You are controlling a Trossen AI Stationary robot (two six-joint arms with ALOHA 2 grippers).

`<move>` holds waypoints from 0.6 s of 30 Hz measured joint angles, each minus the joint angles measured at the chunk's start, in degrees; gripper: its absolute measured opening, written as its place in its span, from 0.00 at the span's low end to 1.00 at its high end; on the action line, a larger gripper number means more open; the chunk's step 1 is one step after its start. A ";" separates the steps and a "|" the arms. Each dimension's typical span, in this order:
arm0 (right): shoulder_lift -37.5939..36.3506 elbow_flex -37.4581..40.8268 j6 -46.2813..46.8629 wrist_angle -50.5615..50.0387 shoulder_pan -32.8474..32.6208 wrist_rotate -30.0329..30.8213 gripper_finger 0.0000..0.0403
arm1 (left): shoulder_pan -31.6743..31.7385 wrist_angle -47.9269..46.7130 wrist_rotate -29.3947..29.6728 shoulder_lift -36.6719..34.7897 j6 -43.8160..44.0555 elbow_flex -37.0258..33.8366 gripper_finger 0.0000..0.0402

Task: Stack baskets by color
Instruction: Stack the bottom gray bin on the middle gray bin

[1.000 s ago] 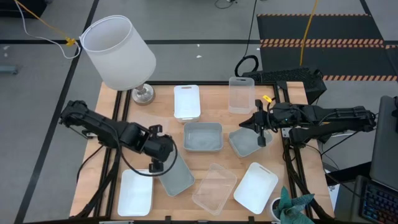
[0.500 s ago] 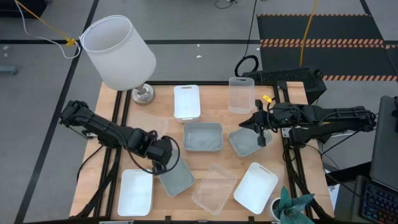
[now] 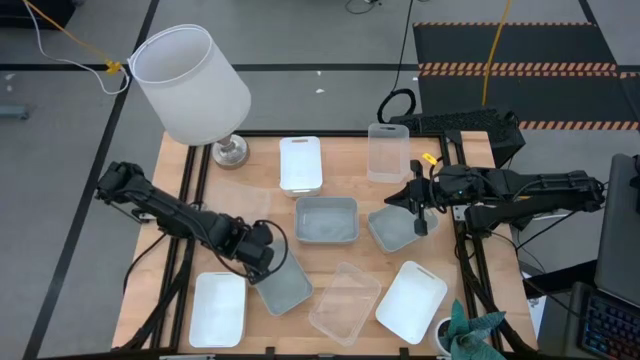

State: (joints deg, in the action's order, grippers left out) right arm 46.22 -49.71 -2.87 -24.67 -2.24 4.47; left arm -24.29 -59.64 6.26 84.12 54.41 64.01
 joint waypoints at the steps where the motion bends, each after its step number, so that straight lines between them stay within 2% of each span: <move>1: 0.00 0.00 0.00 0.00 0.00 0.00 0.00 | -0.16 -0.03 0.26 -0.01 -0.16 -0.52 0.37; 9: 0.02 0.00 0.00 0.00 -0.01 0.00 0.00 | -2.24 -0.11 4.05 0.00 -3.91 -2.93 0.39; 18: 0.04 0.00 -0.80 -0.02 -0.02 0.00 0.00 | -2.49 -0.14 7.33 0.00 -0.07 -2.93 0.61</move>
State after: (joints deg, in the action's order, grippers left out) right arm 46.26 -49.71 -3.68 -24.68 -2.26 4.47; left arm -26.79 -59.77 13.59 84.12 54.34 61.08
